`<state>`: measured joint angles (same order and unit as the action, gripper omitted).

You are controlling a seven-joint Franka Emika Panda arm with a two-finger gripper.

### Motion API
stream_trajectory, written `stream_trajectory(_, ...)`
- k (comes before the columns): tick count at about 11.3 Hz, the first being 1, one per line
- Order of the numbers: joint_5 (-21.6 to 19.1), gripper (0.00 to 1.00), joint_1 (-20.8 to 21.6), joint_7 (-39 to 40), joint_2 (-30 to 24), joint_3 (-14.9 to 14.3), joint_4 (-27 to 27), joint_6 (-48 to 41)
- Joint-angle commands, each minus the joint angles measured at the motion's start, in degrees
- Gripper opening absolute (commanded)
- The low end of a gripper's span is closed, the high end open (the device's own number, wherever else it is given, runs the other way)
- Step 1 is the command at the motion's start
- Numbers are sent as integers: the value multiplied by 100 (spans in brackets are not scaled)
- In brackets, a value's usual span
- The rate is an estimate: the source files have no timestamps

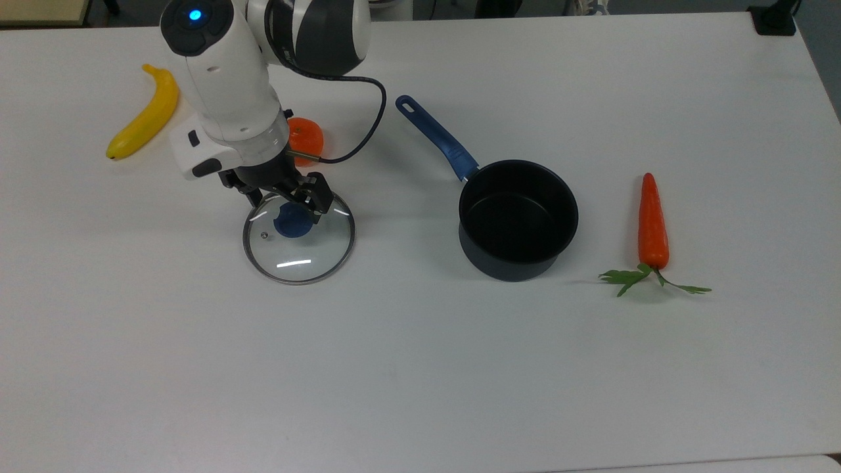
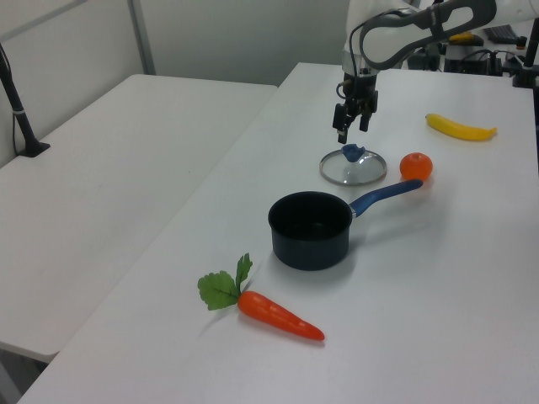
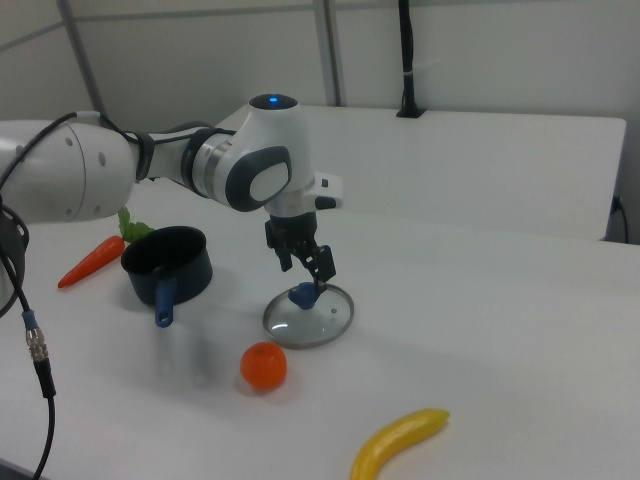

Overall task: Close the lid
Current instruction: 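Lower the gripper and grasp the blue knob of the glass lid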

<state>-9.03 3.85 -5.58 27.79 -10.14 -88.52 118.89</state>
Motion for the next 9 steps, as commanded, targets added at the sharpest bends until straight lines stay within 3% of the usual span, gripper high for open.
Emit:
stream_trajectory(1,-11,100,46,4,-81,-32,-271,179)
stream_trajectory(9,-20,93,63,-92,95,-32,-297,434)
